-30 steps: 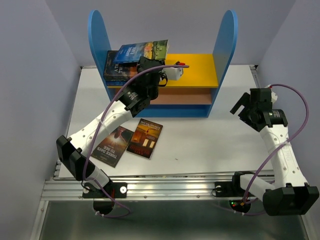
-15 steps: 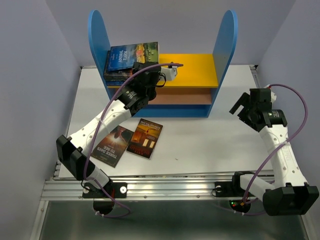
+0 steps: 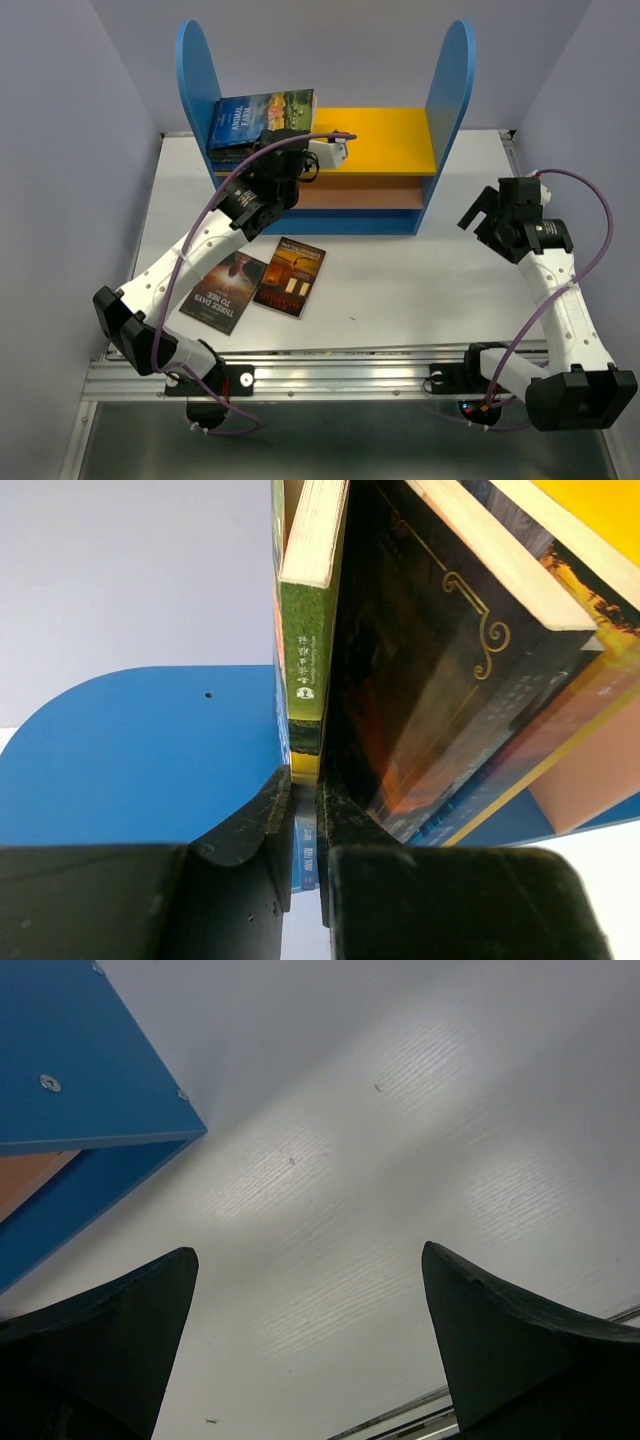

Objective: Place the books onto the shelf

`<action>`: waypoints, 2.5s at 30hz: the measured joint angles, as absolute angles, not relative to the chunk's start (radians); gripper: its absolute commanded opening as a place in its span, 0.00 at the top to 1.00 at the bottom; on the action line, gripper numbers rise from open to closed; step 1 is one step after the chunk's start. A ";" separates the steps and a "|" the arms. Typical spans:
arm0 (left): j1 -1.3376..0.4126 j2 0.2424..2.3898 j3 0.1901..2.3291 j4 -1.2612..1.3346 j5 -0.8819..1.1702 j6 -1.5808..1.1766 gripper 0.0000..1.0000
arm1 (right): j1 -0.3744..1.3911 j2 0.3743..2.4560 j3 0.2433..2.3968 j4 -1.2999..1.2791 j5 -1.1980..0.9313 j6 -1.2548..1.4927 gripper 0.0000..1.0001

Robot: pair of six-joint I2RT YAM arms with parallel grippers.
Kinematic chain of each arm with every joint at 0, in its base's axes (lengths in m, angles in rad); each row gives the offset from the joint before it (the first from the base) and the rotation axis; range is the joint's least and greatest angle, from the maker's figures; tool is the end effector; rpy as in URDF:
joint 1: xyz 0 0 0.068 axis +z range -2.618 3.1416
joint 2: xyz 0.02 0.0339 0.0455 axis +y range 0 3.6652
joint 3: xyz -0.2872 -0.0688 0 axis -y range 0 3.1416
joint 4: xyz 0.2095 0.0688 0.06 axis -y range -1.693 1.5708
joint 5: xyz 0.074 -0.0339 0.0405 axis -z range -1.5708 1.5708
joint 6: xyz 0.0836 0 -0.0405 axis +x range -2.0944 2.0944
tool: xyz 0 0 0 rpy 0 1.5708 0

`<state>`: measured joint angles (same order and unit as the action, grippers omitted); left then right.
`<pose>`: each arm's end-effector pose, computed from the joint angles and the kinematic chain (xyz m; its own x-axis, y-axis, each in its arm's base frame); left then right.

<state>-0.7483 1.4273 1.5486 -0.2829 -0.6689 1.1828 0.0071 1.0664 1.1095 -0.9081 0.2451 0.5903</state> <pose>0.2679 -0.1780 0.4602 0.0343 0.9591 -0.2810 0.1414 0.2737 0.9514 0.1887 -0.0189 0.3159 -0.5485 0.5361 -0.6417 0.5487 0.8099 0.2076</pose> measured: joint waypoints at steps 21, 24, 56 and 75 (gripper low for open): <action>-0.748 1.412 1.507 -0.314 -0.677 1.181 0.28 | 0.007 1.065 1.102 -0.908 0.224 0.590 0.00; -0.745 1.404 1.524 -0.315 -0.677 1.176 0.18 | 0.007 1.065 1.102 -0.908 0.216 0.587 0.00; -0.778 1.344 1.864 -0.384 -0.179 0.513 0.01 | 0.070 0.915 1.102 -0.885 -0.345 0.317 0.00; -0.780 0.986 1.361 -0.418 -0.509 -0.480 0.01 | 0.633 1.415 1.551 -0.632 0.088 0.255 0.00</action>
